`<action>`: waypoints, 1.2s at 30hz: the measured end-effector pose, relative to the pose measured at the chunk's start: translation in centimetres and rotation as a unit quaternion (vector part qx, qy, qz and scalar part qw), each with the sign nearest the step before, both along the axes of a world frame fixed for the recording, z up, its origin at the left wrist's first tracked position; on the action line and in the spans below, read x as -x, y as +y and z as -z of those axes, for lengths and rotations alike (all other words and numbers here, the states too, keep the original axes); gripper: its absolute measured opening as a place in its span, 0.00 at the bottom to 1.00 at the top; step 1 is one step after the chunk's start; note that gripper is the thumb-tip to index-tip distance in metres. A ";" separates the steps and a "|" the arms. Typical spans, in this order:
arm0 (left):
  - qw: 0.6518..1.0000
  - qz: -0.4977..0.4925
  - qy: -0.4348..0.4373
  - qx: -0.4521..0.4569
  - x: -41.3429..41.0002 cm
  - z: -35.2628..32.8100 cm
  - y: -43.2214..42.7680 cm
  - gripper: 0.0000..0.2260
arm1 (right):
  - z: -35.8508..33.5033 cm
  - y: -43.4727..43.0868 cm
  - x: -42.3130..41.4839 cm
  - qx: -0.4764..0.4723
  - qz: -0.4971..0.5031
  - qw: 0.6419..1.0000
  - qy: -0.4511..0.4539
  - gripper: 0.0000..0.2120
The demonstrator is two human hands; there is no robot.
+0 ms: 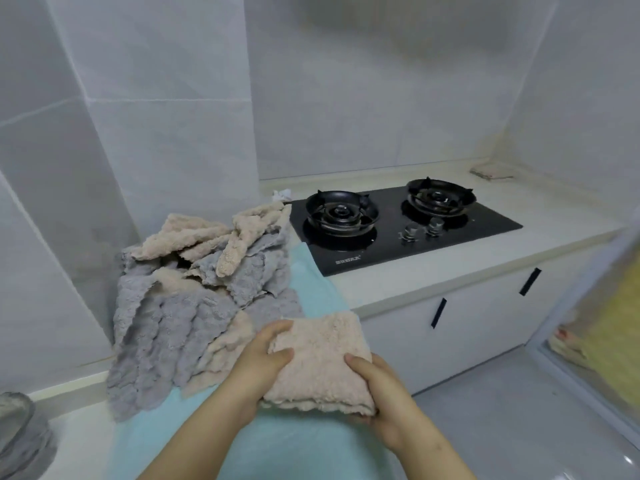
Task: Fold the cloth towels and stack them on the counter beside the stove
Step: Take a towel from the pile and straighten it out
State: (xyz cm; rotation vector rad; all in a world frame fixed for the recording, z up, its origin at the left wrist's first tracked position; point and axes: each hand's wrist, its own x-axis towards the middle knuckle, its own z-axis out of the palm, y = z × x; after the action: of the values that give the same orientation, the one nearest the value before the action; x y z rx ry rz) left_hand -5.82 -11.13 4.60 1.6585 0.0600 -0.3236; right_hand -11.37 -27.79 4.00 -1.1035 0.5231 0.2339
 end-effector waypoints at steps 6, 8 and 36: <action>0.995 0.088 0.051 0.003 -2.4 -2.0 -12.5 0.08 | -1.3 -12.2 -1.4 0.028 0.051 0.998 0.000 0.10; 0.991 0.117 0.058 0.009 -3.1 -2.2 -17.5 0.18 | -1.9 -17.1 -1.8 0.039 0.053 0.998 -0.013 0.11; 0.985 0.168 -0.012 0.030 -29.8 -2.3 -69.3 0.18 | -3.4 -66.0 -25.3 0.172 0.186 0.966 -0.044 0.21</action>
State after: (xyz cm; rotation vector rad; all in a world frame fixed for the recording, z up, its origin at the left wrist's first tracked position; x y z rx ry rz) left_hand 23.95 -80.47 6.94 1.6105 -0.2484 -0.5537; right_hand 13.97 -93.79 7.38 -1.3194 0.6957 -0.2429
